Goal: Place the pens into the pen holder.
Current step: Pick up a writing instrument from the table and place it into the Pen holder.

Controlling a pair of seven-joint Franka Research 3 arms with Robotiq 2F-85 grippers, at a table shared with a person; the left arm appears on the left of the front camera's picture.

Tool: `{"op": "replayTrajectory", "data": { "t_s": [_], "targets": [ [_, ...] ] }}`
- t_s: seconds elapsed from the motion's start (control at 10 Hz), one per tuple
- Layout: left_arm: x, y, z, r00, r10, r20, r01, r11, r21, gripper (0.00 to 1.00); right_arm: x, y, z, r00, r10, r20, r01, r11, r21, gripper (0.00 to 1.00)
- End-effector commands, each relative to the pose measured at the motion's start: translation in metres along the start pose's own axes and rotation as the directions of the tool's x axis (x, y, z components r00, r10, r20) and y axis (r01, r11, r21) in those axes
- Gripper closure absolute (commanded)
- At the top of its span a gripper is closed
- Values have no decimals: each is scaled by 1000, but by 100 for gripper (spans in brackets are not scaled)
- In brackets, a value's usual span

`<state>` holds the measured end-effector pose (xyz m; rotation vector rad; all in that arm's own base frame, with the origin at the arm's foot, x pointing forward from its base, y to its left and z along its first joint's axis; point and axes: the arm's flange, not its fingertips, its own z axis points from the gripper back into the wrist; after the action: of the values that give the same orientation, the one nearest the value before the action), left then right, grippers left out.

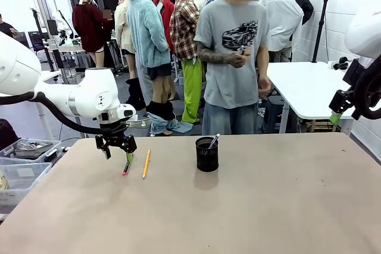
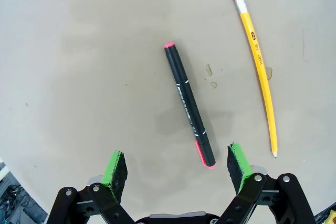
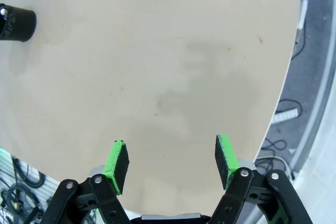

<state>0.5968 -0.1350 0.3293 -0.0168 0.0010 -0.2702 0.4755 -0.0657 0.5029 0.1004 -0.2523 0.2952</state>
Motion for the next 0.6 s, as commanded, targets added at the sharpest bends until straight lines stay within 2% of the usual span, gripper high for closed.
{"op": "replayTrajectory", "data": {
  "t_s": [0.0, 0.4, 0.5],
  "targets": [
    [3, -5, -9, 999, -36, -14, 35, 999, -35, 0, 0, -2, 0, 1000, 16, 16, -16, 1000, 6, 17],
    [11, -11, -25, 997, -73, -34, 72, 997, -36, 0, 0, -2, 0, 1000, 16, 16, -16, 1000, 6, 17],
    [11, -13, -25, 996, -83, -39, 82, 996, -29, 10, 0, -2, 0, 1000, 16, 16, -16, 1000, 6, 17]
  ]
}}
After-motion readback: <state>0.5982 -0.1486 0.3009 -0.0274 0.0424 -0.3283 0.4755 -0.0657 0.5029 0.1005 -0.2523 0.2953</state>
